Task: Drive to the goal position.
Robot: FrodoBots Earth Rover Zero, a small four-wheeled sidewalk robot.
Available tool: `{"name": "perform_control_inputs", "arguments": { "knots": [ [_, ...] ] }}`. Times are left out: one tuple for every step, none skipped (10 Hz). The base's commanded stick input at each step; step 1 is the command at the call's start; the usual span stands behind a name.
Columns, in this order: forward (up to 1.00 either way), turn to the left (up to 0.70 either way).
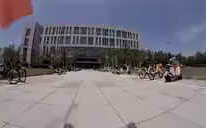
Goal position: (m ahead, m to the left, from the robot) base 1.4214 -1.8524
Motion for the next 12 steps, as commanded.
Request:
{"name": "perform_control_inputs", "arguments": {
  "knots": [
    [0.45,0.0],
    [0.45,0.0],
    [0.45,0.0],
    [0.45,0.0],
    [0.45,0.0],
    [0.45,0.0],
    [0.45,0.0],
    [0.45,0.0],
    [0.45,0.0],
    [0.45,0.03],
    [0.45,0.21],
    [0.45,0.27]
  ]
}}
